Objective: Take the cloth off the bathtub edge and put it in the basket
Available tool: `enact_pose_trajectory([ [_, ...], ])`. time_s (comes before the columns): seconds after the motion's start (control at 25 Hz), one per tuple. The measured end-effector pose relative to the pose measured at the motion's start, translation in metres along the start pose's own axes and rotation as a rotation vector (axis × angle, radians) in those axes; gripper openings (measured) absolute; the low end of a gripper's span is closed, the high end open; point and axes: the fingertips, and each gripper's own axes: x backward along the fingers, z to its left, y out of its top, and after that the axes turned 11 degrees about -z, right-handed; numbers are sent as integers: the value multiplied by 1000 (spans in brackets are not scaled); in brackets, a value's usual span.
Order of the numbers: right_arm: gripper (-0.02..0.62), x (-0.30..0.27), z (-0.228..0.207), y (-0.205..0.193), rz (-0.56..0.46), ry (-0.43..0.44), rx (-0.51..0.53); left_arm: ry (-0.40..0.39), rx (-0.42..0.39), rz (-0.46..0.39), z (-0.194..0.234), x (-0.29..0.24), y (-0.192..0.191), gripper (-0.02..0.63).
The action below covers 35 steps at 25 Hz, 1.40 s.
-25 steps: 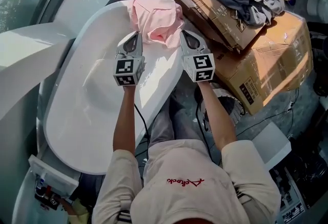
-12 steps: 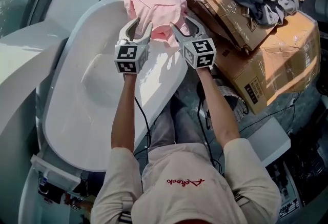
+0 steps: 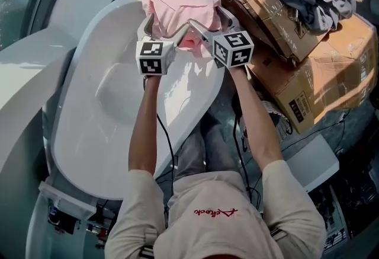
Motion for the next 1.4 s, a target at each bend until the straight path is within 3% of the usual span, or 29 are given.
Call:
enact_pose_trajectory([
  [0.16, 404, -10, -5, -5, 17, 11, 8, -12, 12, 22, 6, -14, -9, 491],
  [0.32, 341, -19, -3, -7, 29, 30, 9, -44, 50, 27, 8, -25, -15, 467],
  [0.48, 297, -21, -2, -7, 36, 77, 10, -120, 78, 16, -6, -30, -15, 350],
  [0.6, 240, -21, 5, -4, 44, 109, 76, -177, 80, 3, -21, -30, -13, 220],
  [0.72, 143, -18, 13, 2, 41, 127, 142, -191, 84, -27, -32, -30, -8, 145],
  [0.84, 106, -13, 20, 4, 39, 147, 133, -197, 91, -45, -39, -27, -5, 107],
  [1.08, 98, 9, 38, 20, -36, 164, 97, -235, 52, -89, -56, -5, 11, 86],
  [1.4, 97, 53, 76, 69, -138, 190, 150, -230, -28, -179, -83, 43, 59, 84],
])
